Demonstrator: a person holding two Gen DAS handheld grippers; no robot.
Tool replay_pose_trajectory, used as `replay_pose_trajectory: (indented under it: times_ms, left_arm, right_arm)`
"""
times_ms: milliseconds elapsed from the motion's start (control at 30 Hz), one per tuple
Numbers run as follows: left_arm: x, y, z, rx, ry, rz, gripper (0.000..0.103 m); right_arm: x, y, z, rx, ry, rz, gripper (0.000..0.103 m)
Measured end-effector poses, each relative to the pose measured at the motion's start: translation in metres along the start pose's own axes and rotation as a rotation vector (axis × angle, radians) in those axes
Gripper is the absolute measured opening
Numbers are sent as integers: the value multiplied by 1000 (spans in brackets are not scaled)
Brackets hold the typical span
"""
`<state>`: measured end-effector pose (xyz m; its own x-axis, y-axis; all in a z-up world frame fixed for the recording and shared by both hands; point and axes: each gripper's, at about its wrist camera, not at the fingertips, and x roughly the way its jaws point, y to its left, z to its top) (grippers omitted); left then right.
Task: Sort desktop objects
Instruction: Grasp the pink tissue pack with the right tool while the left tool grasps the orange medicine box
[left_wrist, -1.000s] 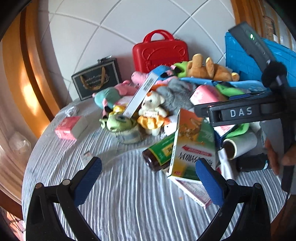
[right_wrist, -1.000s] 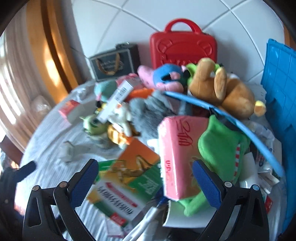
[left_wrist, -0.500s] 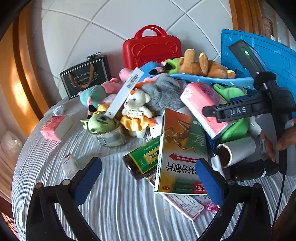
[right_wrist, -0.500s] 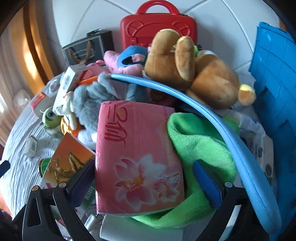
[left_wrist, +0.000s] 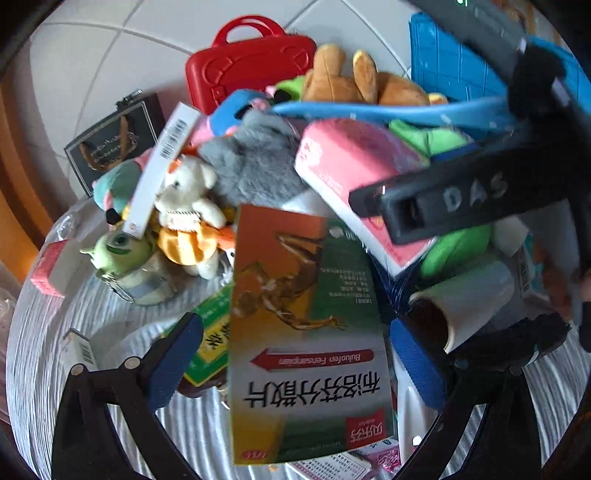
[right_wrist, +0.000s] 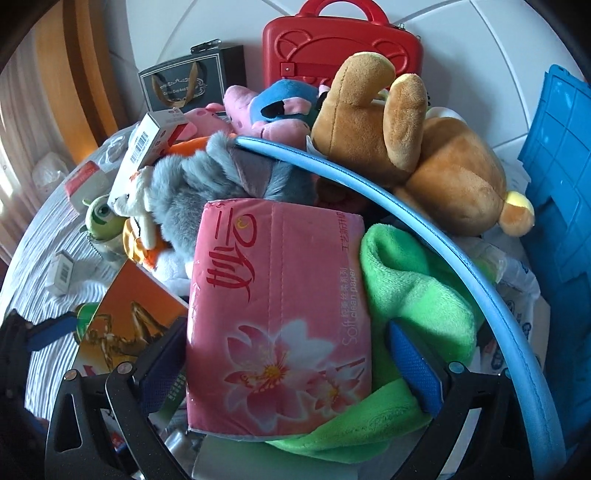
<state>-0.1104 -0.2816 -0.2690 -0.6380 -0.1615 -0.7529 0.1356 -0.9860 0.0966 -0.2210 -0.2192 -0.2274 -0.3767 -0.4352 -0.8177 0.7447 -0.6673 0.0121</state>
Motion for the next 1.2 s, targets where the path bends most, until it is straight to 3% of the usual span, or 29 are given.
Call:
replay_pose_trajectory:
  times_ms: [133, 367, 500, 633, 700, 867, 1200]
  left_arm:
    - [7, -10, -3, 53, 3, 7, 103]
    - [15, 0, -10, 44, 43, 73, 103]
    - [15, 3, -19, -3, 47, 54, 103]
    - [12, -1, -18, 34, 43, 36, 88]
    - [9, -4, -17, 50, 43, 36, 88]
    - [-1, 4, -19, 42, 41, 22, 87]
    - [-22, 20, -18, 20, 13, 45, 87]
  right_arm:
    - [-1, 0, -1, 2, 6, 6, 103]
    - [-2, 0, -1, 9, 11, 17, 103]
    - [-2, 1, 0, 6, 18, 7, 103]
    - [3, 7, 3, -2, 29, -22, 103]
    - [3, 9, 1, -18, 24, -38, 103]
    - [-7, 15, -4, -36, 3, -20, 83]
    - [-32, 16, -10, 21, -41, 59, 77]
